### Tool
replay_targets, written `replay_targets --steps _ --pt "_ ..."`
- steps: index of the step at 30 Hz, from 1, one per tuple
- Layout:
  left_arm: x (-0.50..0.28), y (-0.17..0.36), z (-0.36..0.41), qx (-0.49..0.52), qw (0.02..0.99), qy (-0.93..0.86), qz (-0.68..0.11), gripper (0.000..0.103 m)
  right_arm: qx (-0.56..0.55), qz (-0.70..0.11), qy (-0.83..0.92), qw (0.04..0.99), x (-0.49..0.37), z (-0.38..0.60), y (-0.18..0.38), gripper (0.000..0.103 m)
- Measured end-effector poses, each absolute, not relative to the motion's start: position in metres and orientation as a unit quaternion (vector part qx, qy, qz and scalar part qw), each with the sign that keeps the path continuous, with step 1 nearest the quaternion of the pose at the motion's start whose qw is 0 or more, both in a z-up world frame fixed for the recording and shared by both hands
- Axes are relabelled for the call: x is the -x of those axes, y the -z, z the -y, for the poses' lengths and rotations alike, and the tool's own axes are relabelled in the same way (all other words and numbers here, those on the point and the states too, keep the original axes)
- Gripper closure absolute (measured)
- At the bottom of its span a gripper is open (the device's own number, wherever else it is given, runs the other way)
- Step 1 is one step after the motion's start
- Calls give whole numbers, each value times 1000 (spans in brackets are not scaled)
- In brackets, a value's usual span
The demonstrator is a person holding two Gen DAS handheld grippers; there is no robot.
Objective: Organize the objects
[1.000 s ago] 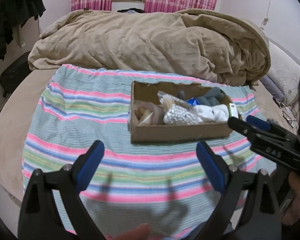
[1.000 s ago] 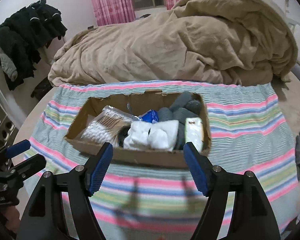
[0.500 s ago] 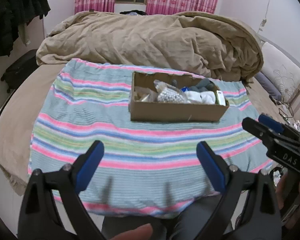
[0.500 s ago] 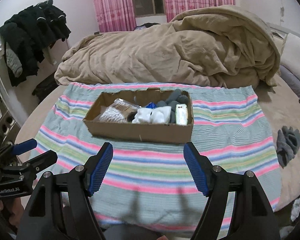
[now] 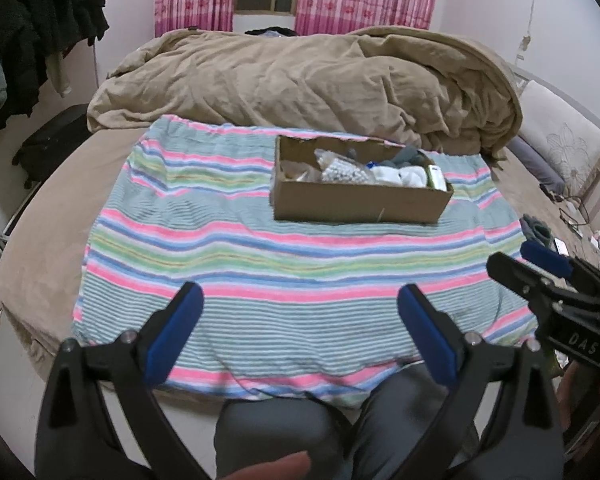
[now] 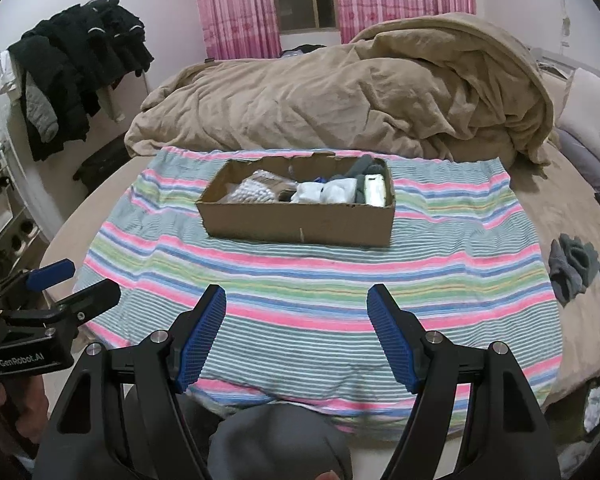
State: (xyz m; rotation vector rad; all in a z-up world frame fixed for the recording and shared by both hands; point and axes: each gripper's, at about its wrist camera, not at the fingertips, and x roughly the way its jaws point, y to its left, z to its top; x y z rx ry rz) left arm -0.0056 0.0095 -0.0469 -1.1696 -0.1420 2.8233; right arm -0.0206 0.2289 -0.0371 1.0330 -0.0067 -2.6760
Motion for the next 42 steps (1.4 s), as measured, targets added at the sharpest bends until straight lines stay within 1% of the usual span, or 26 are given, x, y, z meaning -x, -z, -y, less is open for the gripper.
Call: replay_targets --steps 42 --pt "17 51 -14 382 52 -922 49 4 -366 5 921 136 32 -229 48 27"
